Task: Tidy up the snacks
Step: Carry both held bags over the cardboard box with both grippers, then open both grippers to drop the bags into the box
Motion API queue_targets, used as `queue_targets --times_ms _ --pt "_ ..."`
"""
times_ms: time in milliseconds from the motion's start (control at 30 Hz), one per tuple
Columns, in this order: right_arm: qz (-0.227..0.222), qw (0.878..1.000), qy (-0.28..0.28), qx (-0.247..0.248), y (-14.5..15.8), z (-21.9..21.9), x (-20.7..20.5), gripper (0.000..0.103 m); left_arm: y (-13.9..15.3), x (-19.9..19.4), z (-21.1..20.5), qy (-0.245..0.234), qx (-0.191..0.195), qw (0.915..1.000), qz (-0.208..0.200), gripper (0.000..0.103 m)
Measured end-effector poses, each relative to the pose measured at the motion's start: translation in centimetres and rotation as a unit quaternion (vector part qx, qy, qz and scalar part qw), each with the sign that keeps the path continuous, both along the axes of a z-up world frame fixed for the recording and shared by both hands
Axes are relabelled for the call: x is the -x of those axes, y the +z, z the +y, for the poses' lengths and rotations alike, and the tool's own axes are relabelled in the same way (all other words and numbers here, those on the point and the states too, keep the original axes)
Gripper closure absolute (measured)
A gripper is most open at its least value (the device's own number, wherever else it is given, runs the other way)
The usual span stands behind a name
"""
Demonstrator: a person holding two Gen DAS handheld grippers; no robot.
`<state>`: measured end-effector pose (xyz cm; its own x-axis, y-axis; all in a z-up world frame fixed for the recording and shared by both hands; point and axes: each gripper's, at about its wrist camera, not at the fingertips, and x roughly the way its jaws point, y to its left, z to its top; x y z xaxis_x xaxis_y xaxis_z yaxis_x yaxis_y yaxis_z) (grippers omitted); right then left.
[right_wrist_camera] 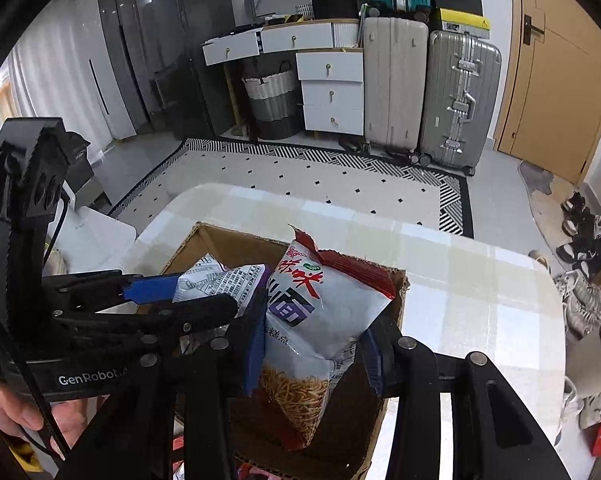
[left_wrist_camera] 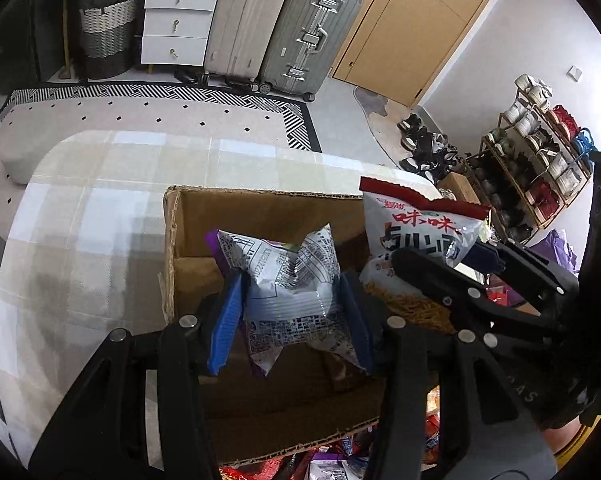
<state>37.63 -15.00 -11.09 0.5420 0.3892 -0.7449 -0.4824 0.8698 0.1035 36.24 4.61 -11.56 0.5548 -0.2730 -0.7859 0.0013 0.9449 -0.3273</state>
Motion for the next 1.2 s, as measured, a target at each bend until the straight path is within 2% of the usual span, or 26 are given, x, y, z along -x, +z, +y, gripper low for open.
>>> queue_targets --times_ms 467,567,667,733,800,900,1100,1133,1200 --pt "0.017 1.0 -0.004 0.007 -0.5 0.1 -0.3 0.059 -1.5 -1.2 -0.5 0.003 -0.013 0.9997 0.022 0.054" --pt "0.014 1.0 -0.01 0.003 -0.2 -0.2 -0.2 0.057 -1.3 -0.9 -0.2 0.011 -0.027 0.9994 0.018 0.044" --pt "0.007 1.0 -0.017 -0.011 0.5 -0.9 0.2 0.055 -0.8 -0.5 -0.2 0.012 -0.021 0.9996 0.015 0.037" --pt "0.001 1.0 -0.016 -0.019 1.3 -1.2 0.6 0.055 -0.2 0.0 -0.1 0.015 -0.022 0.9996 0.009 0.037" --pt "-0.007 1.0 -0.017 -0.02 2.0 -1.5 1.1 0.055 0.5 0.8 0.1 0.019 -0.023 0.9996 0.0 0.036" --pt "-0.02 0.999 -0.019 -0.029 3.3 -2.0 2.3 0.055 2.0 2.2 0.2 0.031 -0.027 0.9991 -0.011 0.028" --pt "-0.05 0.997 -0.017 -0.058 6.4 -3.4 7.3 0.053 5.7 7.8 0.2 0.04 -0.041 0.9967 -0.057 0.023" --pt "-0.056 0.996 -0.015 -0.066 6.9 -3.7 8.3 0.052 6.4 9.1 0.0 0.039 -0.043 0.996 -0.067 0.021" --pt "-0.071 0.994 -0.014 -0.086 8.0 -4.6 11.1 0.044 7.6 11.7 -0.5 0.035 -0.051 0.9944 -0.085 0.02"
